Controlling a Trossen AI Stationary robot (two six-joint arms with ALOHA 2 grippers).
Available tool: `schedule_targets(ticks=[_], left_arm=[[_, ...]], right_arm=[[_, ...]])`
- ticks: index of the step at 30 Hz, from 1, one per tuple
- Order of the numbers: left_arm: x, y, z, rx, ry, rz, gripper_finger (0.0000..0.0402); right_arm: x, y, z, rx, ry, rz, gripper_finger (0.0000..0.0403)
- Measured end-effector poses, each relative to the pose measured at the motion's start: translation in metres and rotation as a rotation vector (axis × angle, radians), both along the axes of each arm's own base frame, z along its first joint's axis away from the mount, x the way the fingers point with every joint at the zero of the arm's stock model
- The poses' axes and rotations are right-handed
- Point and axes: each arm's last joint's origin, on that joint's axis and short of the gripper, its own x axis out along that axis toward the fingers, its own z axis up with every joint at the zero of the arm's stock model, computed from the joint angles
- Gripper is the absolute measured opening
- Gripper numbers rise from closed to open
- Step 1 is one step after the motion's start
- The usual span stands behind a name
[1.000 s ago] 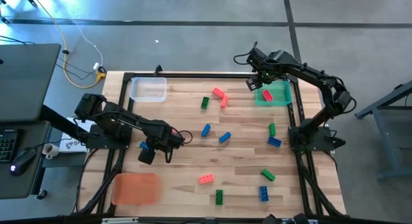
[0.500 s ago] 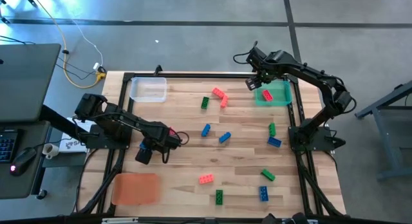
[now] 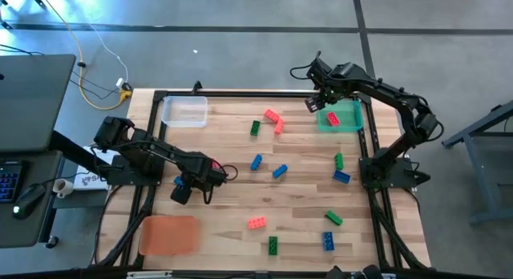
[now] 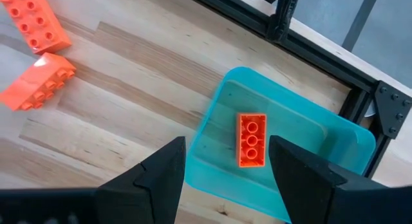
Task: Sort & place blocks by color
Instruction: Put the blue game piece into the transparent bin
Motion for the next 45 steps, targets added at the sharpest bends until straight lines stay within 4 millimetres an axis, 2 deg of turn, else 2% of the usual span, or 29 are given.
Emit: schedule_targets(ticks=[7, 14, 18, 25, 30, 35, 45], left_arm=[[-0.017, 0.001, -0.016, 0.031, 0.061, 0.051, 0.0241], [-0.015, 0.001, -0.018, 0.049, 0.027, 0.070, 0.0237], [-0.014, 0.001, -0.018, 0.068, 0.012, 0.063, 0.0206], [-0.013, 0.001, -0.018, 0.071, -0.004, 0.057, 0.0112], [-0.013, 0.001, -0.017, 0.066, -0.008, 0.064, 0.0111], [-0.009, 0.000, -0.005, 0.031, -0.100, 0.100, 0.0111], [-0.011, 0.001, 0.046, 0.048, -0.318, 0.235, 0.0111]], right_arm=[[0.000, 0.000, 0.000, 0.004, -0.003, 0.001, 0.0211], [0.000, 0.000, 0.000, 0.001, -0.006, 0.001, 0.0211], [0.001, 0.000, 0.000, 0.006, -0.010, 0.002, 0.0211], [0.001, 0.000, 0.000, 0.010, -0.014, -0.001, 0.0211], [0.001, 0.000, 0.000, 0.018, -0.021, -0.001, 0.0211], [0.004, 0.004, 0.000, 0.030, -0.032, 0.018, 0.0211], [0.016, 0.019, 0.002, 0.033, -0.065, 0.068, 0.0211]])
